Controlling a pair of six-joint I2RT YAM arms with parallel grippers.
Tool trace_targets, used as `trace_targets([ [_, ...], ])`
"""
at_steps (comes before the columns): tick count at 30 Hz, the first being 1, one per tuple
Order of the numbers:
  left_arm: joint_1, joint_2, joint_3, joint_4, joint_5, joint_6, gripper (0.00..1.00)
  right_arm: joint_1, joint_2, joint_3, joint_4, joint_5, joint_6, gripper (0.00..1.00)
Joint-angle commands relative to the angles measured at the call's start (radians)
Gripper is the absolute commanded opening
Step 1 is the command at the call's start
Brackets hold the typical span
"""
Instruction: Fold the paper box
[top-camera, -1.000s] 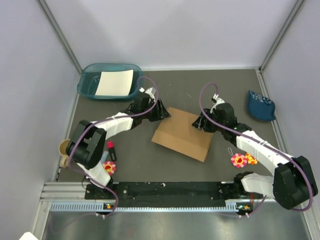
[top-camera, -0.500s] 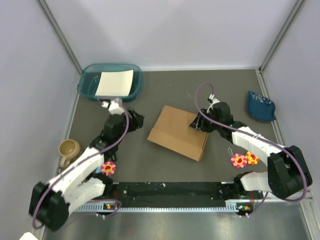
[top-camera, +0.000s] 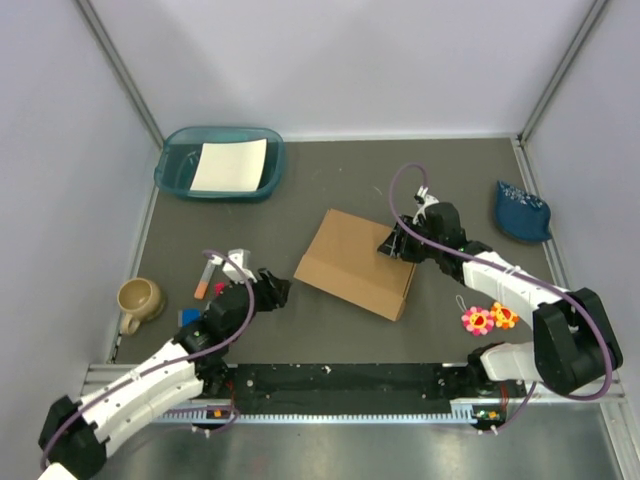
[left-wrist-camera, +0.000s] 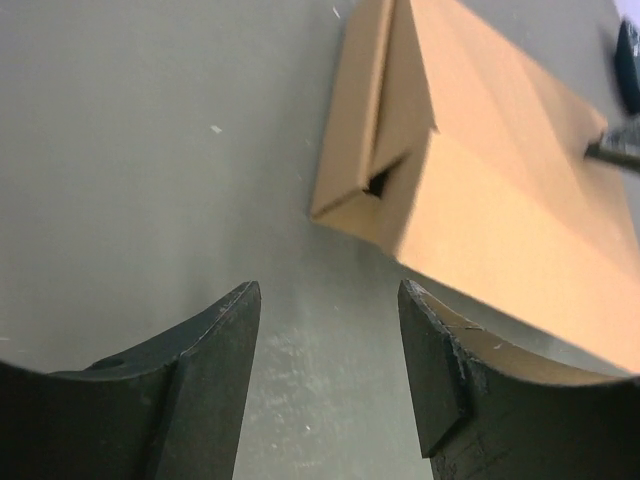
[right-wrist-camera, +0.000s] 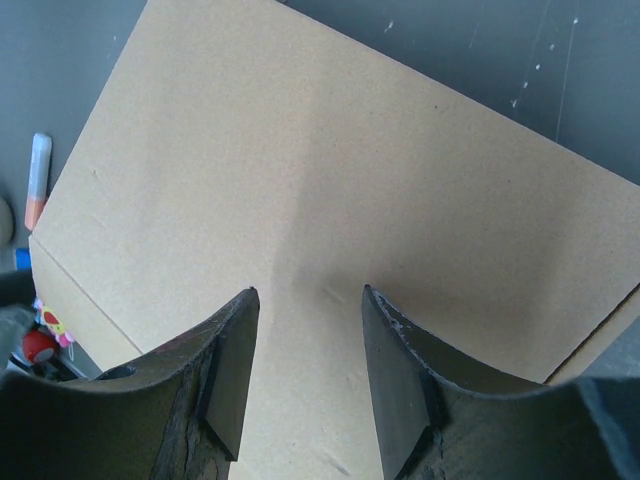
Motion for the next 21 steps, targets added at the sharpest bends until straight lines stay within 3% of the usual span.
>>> trace_targets([
  [1,-0.136,0.105,0.005,0.136,-0.120,0.026,0.64,-0.003,0.001,0.047,-0.021,-0.014,0.004,0.47],
  [5,-0.173,0.202,-0.009,0.216,-0.123,0.042,0.67,-0.003,-0.013,0.059,-0.043,-0.008,-0.003,0.47],
  [10,-0.173,0.198,-0.082,0.320,-0.137,0.025,0.68,-0.003,-0.024,0.063,-0.049,-0.015,-0.005,0.47],
  [13,-0.173,0.222,-0.110,0.418,-0.140,0.093,0.68,-0.003,-0.024,0.064,-0.051,-0.022,-0.002,0.47],
  [17,-0.173,0.267,-0.130,0.558,-0.126,0.159,0.68,-0.003,-0.017,0.073,-0.051,-0.028,0.001,0.47],
  [21,-0.175,0.308,-0.217,0.827,-0.091,0.222,0.68,-0.003,-0.017,0.079,-0.049,-0.029,0.001,0.47],
])
